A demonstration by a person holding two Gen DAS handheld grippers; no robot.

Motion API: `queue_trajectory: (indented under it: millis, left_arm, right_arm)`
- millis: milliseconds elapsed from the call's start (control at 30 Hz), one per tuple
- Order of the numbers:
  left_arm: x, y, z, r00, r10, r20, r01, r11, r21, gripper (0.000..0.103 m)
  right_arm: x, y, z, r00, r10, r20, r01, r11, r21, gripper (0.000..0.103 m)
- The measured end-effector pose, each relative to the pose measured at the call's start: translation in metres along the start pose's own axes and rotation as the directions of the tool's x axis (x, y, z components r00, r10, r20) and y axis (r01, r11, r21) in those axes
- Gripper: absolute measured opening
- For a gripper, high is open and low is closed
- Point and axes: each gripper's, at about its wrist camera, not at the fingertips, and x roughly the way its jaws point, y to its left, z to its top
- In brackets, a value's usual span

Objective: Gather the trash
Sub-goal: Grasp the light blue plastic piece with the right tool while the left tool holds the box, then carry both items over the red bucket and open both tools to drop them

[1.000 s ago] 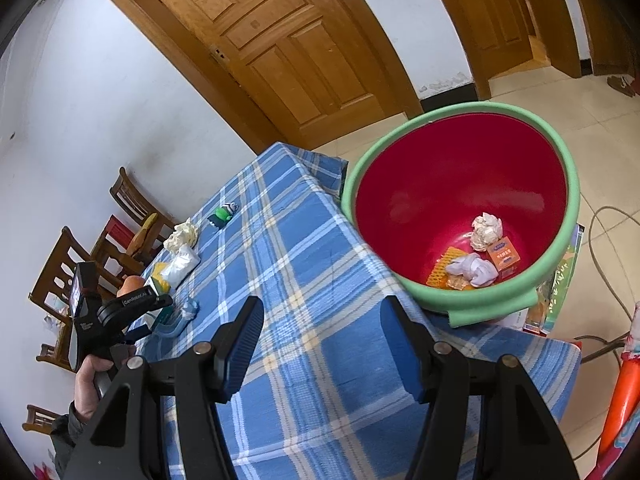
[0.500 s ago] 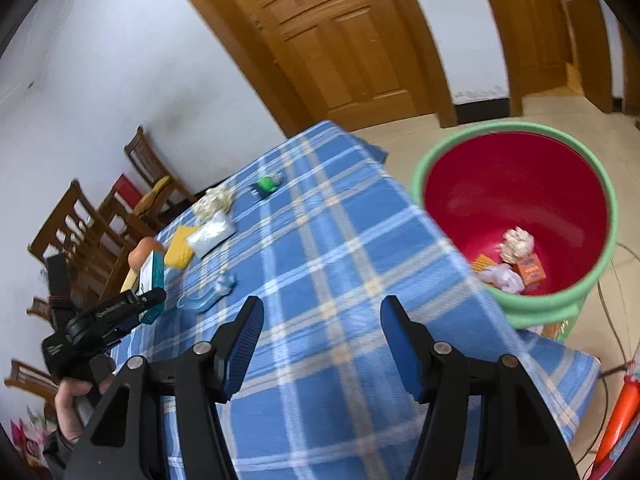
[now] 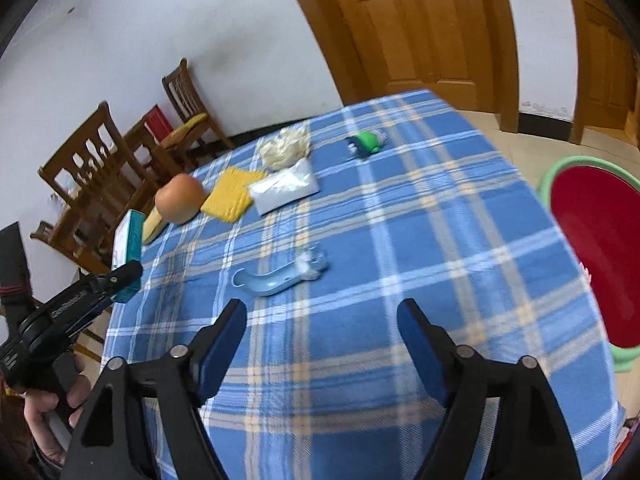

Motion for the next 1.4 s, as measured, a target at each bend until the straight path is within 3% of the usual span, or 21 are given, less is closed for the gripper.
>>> queue_trajectory:
  millis: [167,433,733,767,867,900,1100,1400]
  left_arm:
    - [0.002,0.013,-0.007,1.000,-0.015,-0.021,0.014,1.000,-0.017,0.052]
    - [0.000,0.027,-0.008,1.000,-0.007,-0.021,0.006,0.999,-0.044,0.052]
    - [0.000,0.026,-0.008,0.999,-0.023,-0.025,0.022,0.999,-0.045,0.052]
    - [-0.001,0.025,-0.009,0.999,-0.030,-0.025,0.029,0.999,-0.045,0.052]
    - [-0.006,0.022,-0.010,0.999,-0.039,-0.016,0.039,0.999,-0.037,0.052]
    - [-0.007,0.020,-0.010,0.999,-0.041,-0.014,0.041,0.999,-0.032,0.052]
    - [-0.010,0.008,-0.015,0.998,-0.061,-0.032,0.060,0.998,-0.011,0.052]
    - [-0.011,-0.027,-0.024,0.990,-0.125,-0.062,0.128,0.991,0.050,0.052]
  right_arm:
    - [0.019,0.016,0.004,0.999,-0.044,-0.016,0.043,0.998,-0.055,0.103]
    - [0.052,0.029,0.009,0.997,-0.060,-0.045,0.056,0.994,-0.096,0.103]
    - [0.063,0.041,0.011,0.992,-0.123,-0.016,0.119,0.980,-0.158,0.103]
    - [0.063,0.042,0.011,0.990,-0.139,-0.007,0.135,0.977,-0.167,0.102]
    - [0.062,0.042,0.011,0.984,-0.176,0.023,0.177,0.963,-0.201,0.078]
    - [0.061,0.041,0.011,0.985,-0.172,0.023,0.173,0.965,-0.196,0.077]
    - [0.047,0.025,0.009,0.995,-0.100,0.005,0.100,0.987,-0.126,0.076]
    - [0.005,-0.003,-0.001,0.994,-0.108,0.035,0.109,0.994,-0.024,0.076]
